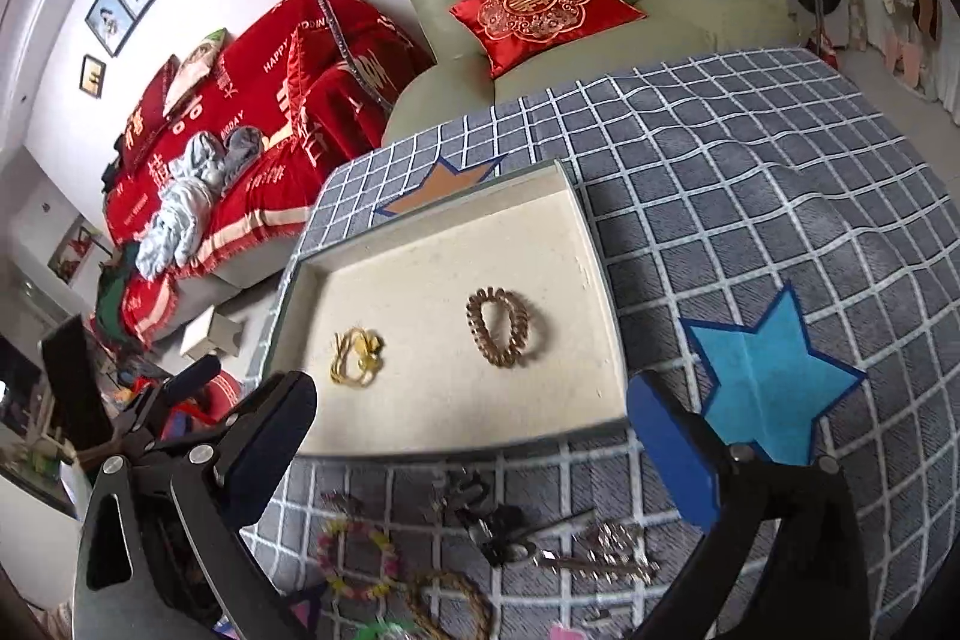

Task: Organize jewelry
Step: 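Move the right tool back to the table and grasp the silver heart charm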

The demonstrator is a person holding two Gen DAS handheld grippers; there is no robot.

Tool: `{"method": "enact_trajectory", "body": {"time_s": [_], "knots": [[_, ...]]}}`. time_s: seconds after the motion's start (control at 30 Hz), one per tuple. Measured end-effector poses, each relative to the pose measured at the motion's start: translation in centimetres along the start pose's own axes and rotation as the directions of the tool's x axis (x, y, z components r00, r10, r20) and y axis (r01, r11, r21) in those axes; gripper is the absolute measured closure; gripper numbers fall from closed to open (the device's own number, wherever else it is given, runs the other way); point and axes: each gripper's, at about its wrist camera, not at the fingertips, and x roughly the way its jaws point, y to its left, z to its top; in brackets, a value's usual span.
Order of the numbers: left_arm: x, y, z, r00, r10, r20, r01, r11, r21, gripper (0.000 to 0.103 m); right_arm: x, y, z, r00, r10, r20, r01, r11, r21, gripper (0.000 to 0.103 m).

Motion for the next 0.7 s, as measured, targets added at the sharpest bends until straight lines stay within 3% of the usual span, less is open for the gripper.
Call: {"method": "enact_trajectory", "body": {"time_s": [0.17,0.4,0.7], "knots": [[-1.8,-0.3,-4.1,0.999,-0.008,-0.037,0.007,1.000,-0.009,0.000,-0.6,-1.0,-2.4,0.999,-0.003,-0.054,0.004,1.000,0.015,0.000],[-1.9,-0.2,-8.9,0.992,-0.008,-0.128,-0.004,0.996,-0.091,0.000,-0.2,-3.6,-7.5,0.986,-0.117,-0.121,0.118,0.993,-0.003,0.000],[-0.7,-0.5,-10.3,0.983,0.016,-0.182,-0.034,0.995,-0.097,0.000,0.2,-6.3,-8.9,0.972,-0.188,-0.142,0.193,0.981,0.021,0.000]]}}
